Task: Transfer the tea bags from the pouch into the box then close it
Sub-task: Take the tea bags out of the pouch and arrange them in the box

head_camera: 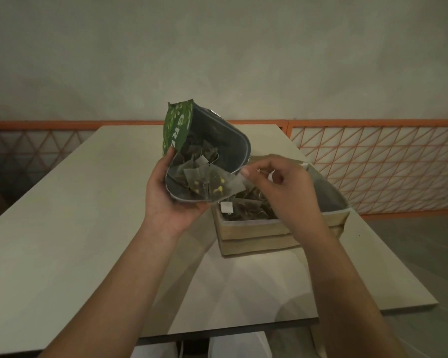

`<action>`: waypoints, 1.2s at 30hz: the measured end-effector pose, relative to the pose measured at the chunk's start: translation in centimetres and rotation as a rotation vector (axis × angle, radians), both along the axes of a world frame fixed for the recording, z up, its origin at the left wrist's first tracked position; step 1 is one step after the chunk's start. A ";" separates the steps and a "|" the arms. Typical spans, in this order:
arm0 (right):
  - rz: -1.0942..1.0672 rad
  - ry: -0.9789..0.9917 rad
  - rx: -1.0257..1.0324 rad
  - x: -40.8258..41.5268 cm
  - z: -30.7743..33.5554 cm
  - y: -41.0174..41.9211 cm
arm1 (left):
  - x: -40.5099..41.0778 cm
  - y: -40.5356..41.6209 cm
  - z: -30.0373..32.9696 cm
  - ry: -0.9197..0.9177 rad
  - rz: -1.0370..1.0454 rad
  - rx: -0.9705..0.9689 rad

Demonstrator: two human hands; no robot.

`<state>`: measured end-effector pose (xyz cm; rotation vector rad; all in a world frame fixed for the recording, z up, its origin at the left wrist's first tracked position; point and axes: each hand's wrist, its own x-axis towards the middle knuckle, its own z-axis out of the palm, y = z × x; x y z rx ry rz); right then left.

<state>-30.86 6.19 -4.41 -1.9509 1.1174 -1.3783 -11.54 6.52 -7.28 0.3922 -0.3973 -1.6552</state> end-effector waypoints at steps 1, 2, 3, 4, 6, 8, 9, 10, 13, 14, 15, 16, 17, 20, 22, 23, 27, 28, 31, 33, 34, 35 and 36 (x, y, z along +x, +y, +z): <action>0.015 -0.052 -0.026 0.0 0.4 -0.1 | 0.0 0.1 0.1 0.000 -0.001 0.007; 0.029 -0.108 -0.041 0.0 0.8 -0.2 | -0.1 0.1 0.2 0.001 0.000 0.011; 0.039 -0.159 -0.049 0.0 1.2 -0.2 | -0.1 0.2 0.3 0.002 0.008 0.011; 0.045 -0.202 -0.055 -0.2 1.7 -0.3 | -0.1 0.3 0.3 0.003 0.016 0.009; 0.060 -0.274 -0.058 -0.7 2.6 -0.8 | -0.2 0.3 0.4 0.006 0.030 0.005; 0.068 -0.313 -0.052 -1.5 3.5 -1.4 | -0.2 0.4 0.4 0.014 0.028 0.004; 0.063 -0.322 -0.046 -1.9 3.8 -1.7 | -0.2 0.5 0.5 0.015 0.025 0.005; 0.058 -0.330 -0.034 -2.3 4.1 -1.9 | -0.2 0.5 0.5 0.019 0.021 0.004; 0.074 -0.305 0.045 -3.5 4.2 -3.0 | -0.5 0.6 0.5 0.027 0.024 0.001; 0.077 -0.259 0.091 -3.8 4.1 -3.2 | -0.6 0.7 0.6 0.030 0.032 -0.002; 0.076 -0.192 0.139 -4.1 3.7 -3.5 | -0.7 0.8 0.7 0.029 0.039 -0.005; 0.069 -0.112 0.189 -4.4 3.2 -3.8 | -0.8 0.8 0.7 0.026 0.044 -0.009; 0.055 -0.038 0.224 -4.6 2.6 -4.0 | -0.9 0.8 0.8 0.023 0.044 -0.014; -0.044 0.092 0.203 -5.0 0.8 -4.3 | -1.0 0.9 0.9 0.014 0.052 -0.021; -0.103 0.163 0.140 -5.0 -0.1 -4.4 | -1.0 0.9 0.8 0.013 0.056 -0.017; -0.107 0.236 0.145 -5.1 -0.5 -4.5 | -0.9 0.9 0.8 0.014 0.056 -0.011; 0.004 0.695 0.417 -4.9 -1.6 -5.1 | -0.9 0.9 0.8 0.015 0.045 -0.003; 0.007 0.782 0.464 -4.8 -1.8 -5.2 | -0.9 1.0 0.8 0.016 0.043 -0.006; -0.126 0.895 0.478 -4.7 -2.3 -5.9 | -0.9 1.1 0.9 0.009 0.041 -0.010; -0.180 0.891 0.436 -4.8 -2.4 -5.7 | -0.8 1.1 1.0 0.012 0.028 -0.017; -0.181 0.834 0.404 -4.7 -2.3 -5.4 | -0.8 1.0 1.0 0.016 0.023 -0.018; -0.174 0.743 0.355 -4.5 -2.3 -5.1 | -0.7 1.0 0.9 0.016 0.020 -0.016; -0.158 0.649 0.295 -4.2 -2.1 -4.7 | -0.7 1.0 0.9 0.013 0.019 -0.013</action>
